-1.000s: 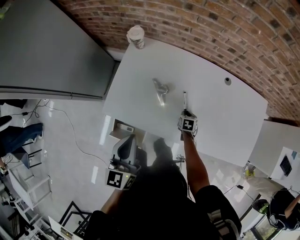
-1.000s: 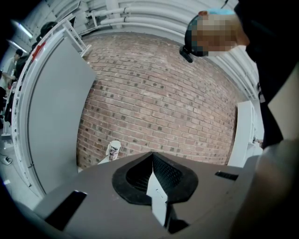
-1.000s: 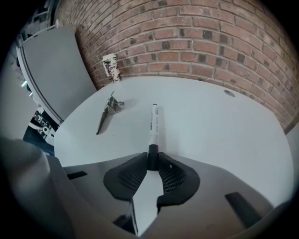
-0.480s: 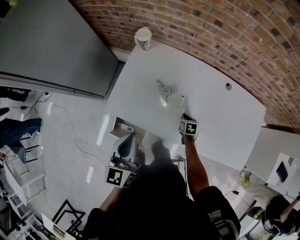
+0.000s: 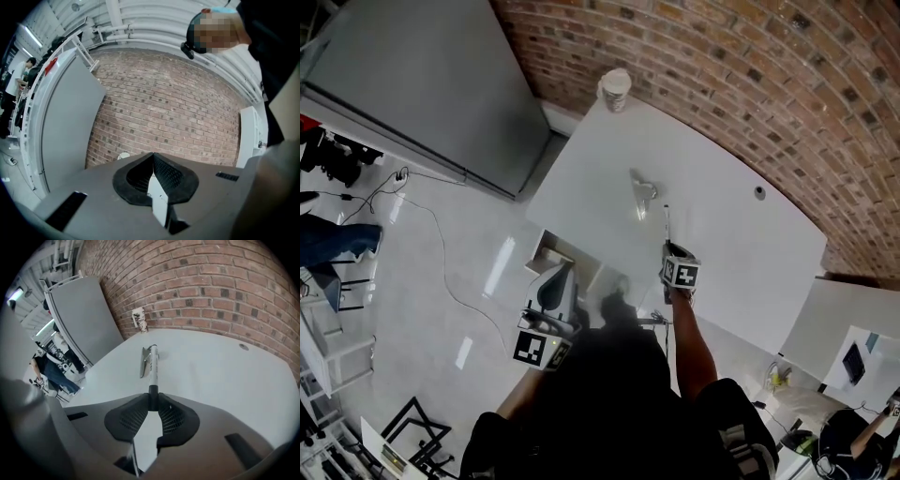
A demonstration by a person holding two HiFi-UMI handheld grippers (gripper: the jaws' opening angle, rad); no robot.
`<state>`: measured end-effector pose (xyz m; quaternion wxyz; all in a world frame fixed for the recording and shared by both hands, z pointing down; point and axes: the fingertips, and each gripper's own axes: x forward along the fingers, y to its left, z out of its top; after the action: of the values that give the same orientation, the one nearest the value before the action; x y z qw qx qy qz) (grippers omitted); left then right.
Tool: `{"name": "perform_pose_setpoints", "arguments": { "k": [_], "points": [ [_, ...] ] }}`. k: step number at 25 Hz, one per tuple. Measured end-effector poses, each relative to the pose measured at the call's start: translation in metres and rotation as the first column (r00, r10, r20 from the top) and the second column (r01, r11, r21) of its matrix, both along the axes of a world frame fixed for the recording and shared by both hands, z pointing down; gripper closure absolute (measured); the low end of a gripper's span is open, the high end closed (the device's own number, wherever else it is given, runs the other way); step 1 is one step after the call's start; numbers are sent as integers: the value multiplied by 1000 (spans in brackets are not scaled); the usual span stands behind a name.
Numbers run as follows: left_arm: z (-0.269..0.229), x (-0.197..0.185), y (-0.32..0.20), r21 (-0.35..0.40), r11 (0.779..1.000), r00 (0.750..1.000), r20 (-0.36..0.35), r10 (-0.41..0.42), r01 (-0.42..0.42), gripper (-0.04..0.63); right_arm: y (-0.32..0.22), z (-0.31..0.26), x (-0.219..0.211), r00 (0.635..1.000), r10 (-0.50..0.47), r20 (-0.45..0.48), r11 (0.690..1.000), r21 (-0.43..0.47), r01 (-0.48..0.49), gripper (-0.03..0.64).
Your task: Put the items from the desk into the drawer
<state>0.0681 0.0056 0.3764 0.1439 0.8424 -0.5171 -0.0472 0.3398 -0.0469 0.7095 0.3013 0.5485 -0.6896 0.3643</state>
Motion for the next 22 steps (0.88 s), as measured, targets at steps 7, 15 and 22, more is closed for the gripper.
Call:
{"name": "perform_pose_setpoints", "arguments": {
  "k": [7,15,22],
  "points": [
    [-1,-47,18,32,996,996,-30,-87,88,591,-3,-40,-62,993,-121,18,990,80,119,557],
    [-1,-112,38,46,976,976,-53,-212,215,591,-4,-73,-169,943,-329,46,935,157,318,557],
    [11,-159,56,11,951,949,-64,-309,310,591,12,-78,-255,867,-495,56,862,158,482,557]
  ]
}}
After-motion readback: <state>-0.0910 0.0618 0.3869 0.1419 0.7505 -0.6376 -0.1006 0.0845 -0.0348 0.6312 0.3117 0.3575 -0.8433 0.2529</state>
